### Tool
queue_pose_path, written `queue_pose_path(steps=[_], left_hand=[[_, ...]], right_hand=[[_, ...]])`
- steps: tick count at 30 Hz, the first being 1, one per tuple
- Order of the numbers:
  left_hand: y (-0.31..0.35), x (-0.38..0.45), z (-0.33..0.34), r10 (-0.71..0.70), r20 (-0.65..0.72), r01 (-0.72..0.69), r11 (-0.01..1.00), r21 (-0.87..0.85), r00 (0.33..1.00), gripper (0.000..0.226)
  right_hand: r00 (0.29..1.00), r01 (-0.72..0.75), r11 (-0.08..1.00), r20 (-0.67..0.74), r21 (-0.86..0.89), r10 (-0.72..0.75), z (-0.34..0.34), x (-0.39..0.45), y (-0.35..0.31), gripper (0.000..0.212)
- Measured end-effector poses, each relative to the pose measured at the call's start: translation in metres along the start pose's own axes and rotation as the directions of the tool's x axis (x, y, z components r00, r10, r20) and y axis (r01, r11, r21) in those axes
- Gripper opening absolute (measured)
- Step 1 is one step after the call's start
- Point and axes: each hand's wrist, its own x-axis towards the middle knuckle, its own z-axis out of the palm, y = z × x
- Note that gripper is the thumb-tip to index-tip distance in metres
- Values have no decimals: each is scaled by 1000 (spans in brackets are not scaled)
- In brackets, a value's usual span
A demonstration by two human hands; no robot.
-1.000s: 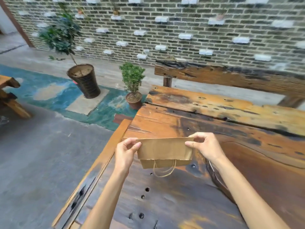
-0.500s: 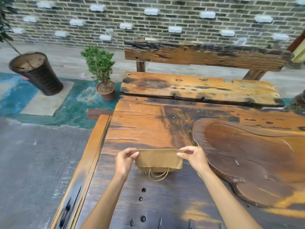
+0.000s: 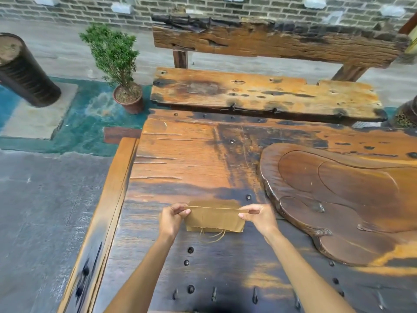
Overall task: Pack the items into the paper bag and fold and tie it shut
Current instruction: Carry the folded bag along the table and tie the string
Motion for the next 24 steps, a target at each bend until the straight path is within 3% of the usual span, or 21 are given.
queue_pose_path(steps=[9,18,24], left_hand=[[2,-6,9,-11,96,13,1000,-16,995,12],[12,-2,21,99,233,-147,970,196,967,22],[6,0,33,80,228,-131,968,216,970,15]], right_hand=[[998,-36,999,42,-3,36,-3,6,9,31],[982,122,984,161,-132,-100,16,11,-3,20],[995,45,994,96,-100,-36,25,11,2,12]])
